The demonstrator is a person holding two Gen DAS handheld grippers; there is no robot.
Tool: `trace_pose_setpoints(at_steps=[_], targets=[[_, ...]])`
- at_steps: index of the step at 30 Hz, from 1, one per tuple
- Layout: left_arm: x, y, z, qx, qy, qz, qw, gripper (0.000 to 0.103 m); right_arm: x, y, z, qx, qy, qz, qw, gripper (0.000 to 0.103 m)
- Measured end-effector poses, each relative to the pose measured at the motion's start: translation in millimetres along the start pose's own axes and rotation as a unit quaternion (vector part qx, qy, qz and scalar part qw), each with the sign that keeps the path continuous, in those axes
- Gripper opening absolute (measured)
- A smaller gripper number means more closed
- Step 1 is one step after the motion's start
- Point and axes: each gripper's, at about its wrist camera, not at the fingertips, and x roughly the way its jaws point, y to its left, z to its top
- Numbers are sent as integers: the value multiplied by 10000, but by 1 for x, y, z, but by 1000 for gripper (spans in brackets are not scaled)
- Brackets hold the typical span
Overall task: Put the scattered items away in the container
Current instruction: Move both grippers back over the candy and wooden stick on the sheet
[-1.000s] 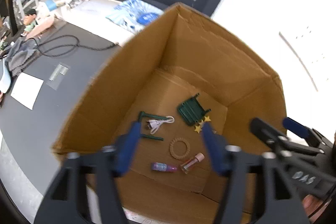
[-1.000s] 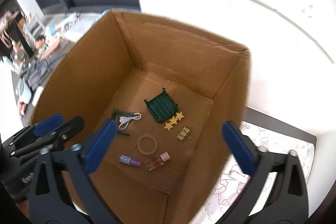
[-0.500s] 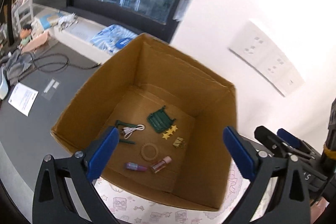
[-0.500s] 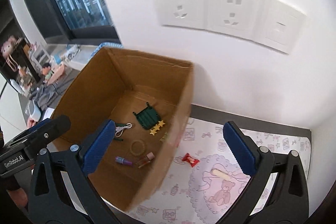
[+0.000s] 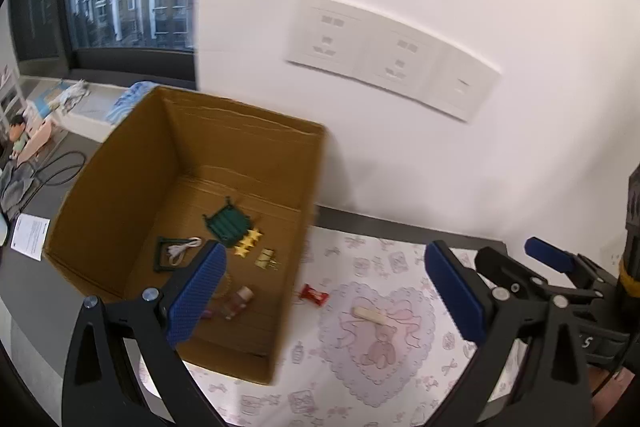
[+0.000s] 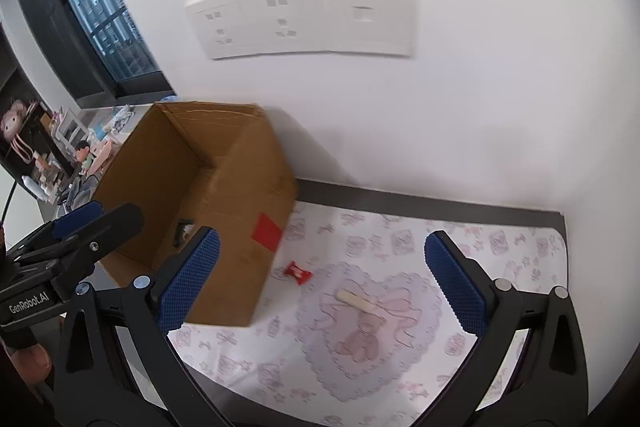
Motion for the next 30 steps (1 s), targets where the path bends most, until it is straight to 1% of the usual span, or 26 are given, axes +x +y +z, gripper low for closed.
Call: trace_pose_setpoints(at_steps=[9, 12, 14, 16, 18, 22, 24, 27, 30], targets=[[25, -78, -17, 464, 277, -145, 9984, 99, -9, -78, -21, 369, 174, -91, 9991, 103], [39, -93, -25, 557, 453, -163, 9973, 99, -4, -98, -30, 425, 321, -129, 9985, 103], [50, -101, -33, 643, 566, -110, 9963, 99, -1, -111, -38, 468, 440, -145, 9978, 103], [60, -107, -40, 752, 700, 85, 9947, 99, 7, -122, -46, 525, 586, -160, 9968, 103], [69, -113, -48, 868, 798, 293, 9926, 99, 15, -132, -55, 620, 715, -42, 9955, 103], [83, -118, -62, 1089, 955, 458, 9884, 99, 29, -142, -73, 646, 1024, -75, 9926, 103], [92, -117, -70, 1176, 1098, 517, 9856, 99, 35, -145, -79, 702, 1148, -80, 9909, 103], [105, -113, -79, 1203, 1269, 547, 9831, 99, 43, -148, -85, 723, 1296, -100, 9889, 103], [118, -107, -85, 1171, 1351, 611, 9820, 99, 48, -148, -89, 709, 1409, -122, 9874, 103]])
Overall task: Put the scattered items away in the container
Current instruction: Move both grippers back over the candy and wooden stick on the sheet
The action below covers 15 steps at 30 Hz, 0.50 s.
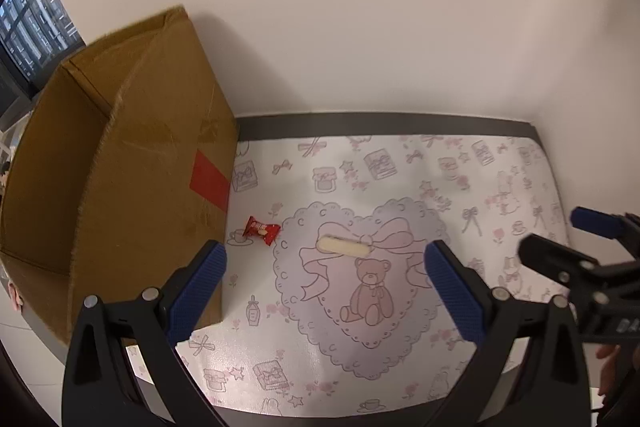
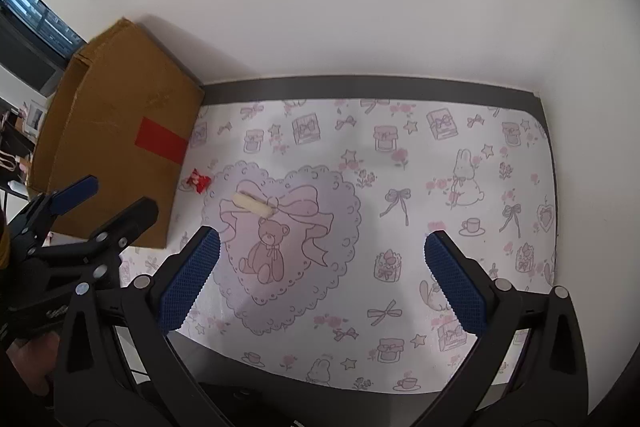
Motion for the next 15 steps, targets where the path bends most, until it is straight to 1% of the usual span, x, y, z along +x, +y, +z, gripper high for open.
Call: trace_pose_setpoints(at_steps=[3, 9, 15], targets=[[14, 3, -2, -28, 153, 3, 9999, 99, 9, 1, -2, -5, 136, -35, 9999, 103], [38, 4, -6, 90, 361, 89, 9993, 99, 26, 2, -4, 34, 350, -53, 9994, 103], [64, 8, -8, 238, 509, 293, 9980, 99, 47, 7, -1, 49, 566, -27, 9984, 103]])
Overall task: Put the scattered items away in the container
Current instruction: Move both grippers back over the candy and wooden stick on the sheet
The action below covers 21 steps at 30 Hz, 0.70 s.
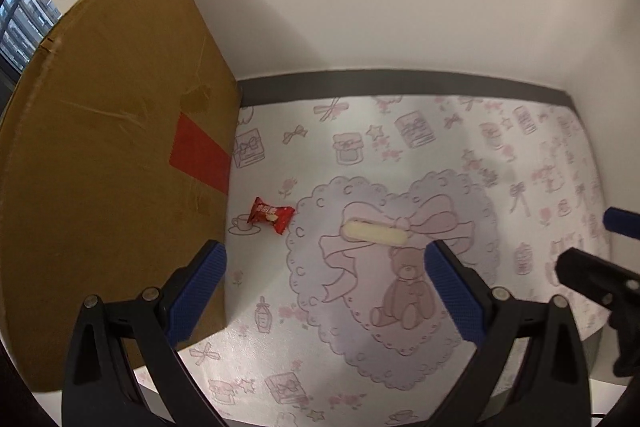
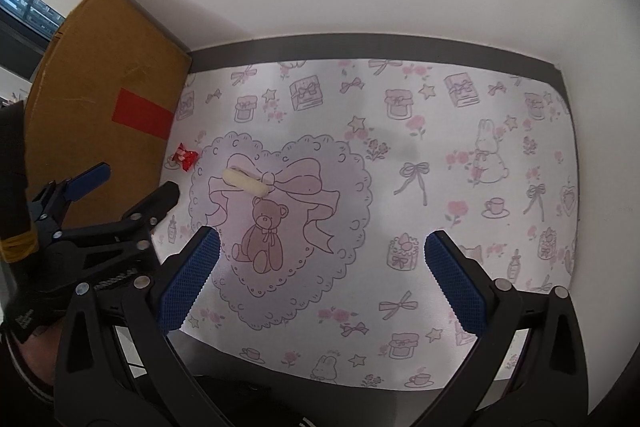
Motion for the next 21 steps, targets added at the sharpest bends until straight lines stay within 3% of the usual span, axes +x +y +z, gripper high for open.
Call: trace_pose_setpoints(at_steps=[9, 17, 21], targets=[[36, 5, 5, 97, 93, 137, 9998, 99, 33, 6, 12, -23, 364, 8, 9993, 103], [76, 15, 14, -28, 198, 546, 9983, 99, 56, 5, 27, 14, 589, 2, 9983, 103], [94, 17, 15, -207, 350, 437, 9982, 99, 68, 1, 31, 75, 686, 13, 9976, 103]])
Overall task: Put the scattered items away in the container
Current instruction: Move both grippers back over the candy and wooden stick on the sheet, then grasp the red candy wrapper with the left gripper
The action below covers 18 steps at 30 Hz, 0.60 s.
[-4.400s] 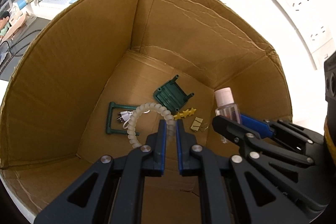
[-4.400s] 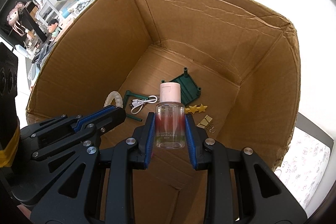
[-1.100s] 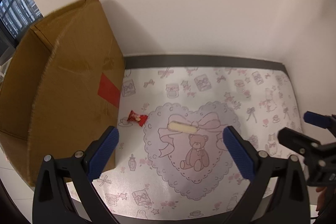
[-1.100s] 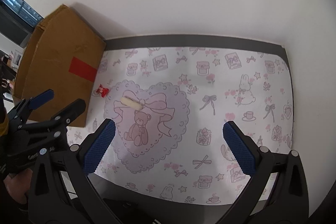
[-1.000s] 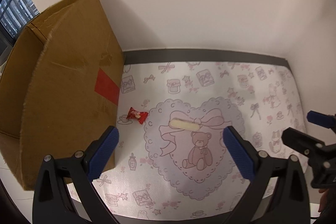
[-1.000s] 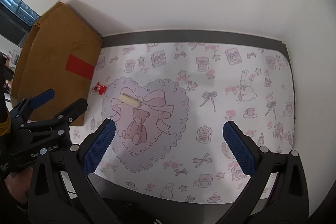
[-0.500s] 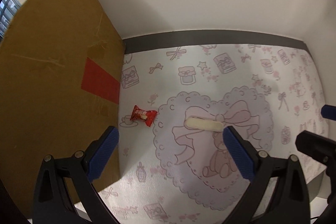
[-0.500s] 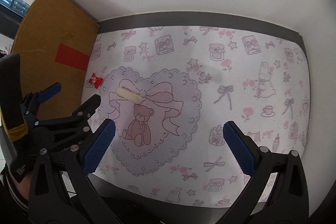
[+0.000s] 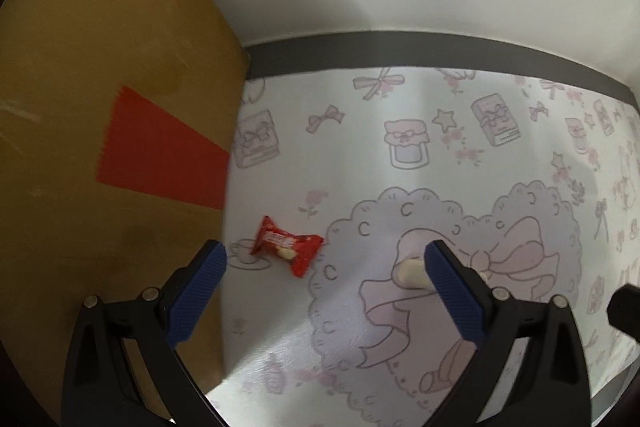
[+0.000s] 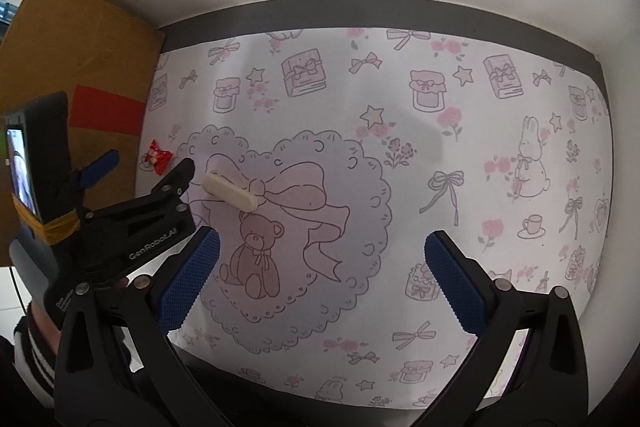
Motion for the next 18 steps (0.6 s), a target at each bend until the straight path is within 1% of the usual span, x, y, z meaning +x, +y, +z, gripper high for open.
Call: trace_pose_setpoints(at_steps=[4, 7, 8, 9, 10, 11, 12, 13, 14, 15, 18], targets=[[15, 6, 1, -315, 146, -14, 9994, 98, 8, -3, 3, 61, 56, 47, 10000, 103], [22, 10, 3, -482, 204, -42, 9986, 88, 13, -7, 4, 108, 105, 82, 9999, 103], [26, 12, 4, -565, 272, -83, 9980, 76, 14, -9, 4, 132, 120, 89, 9998, 103], [28, 15, 4, -670, 318, -161, 9971, 69, 15, -10, 5, 153, 133, 92, 9998, 103], [29, 18, 4, -783, 302, -220, 9962, 66, 16, -12, 6, 166, 141, 94, 9997, 103], [29, 21, 4, -873, 312, -346, 9951, 57, 17, -13, 6, 174, 144, 97, 9997, 103], [28, 21, 4, -906, 313, -471, 9943, 45, 17, -14, 7, 176, 145, 103, 9997, 103], [27, 20, 4, -865, 289, -500, 9946, 38, 17, -14, 8, 173, 146, 111, 9997, 103], [26, 18, 4, -814, 255, -523, 9950, 24, 17, -14, 9, 166, 145, 117, 9997, 103], [25, 16, 2, -773, 229, -558, 9952, 21, 17, -14, 9, 156, 142, 121, 9997, 103], [24, 16, -3, -771, 221, -797, 9936, 18, 17, -13, 9, 140, 121, 163, 9997, 103]])
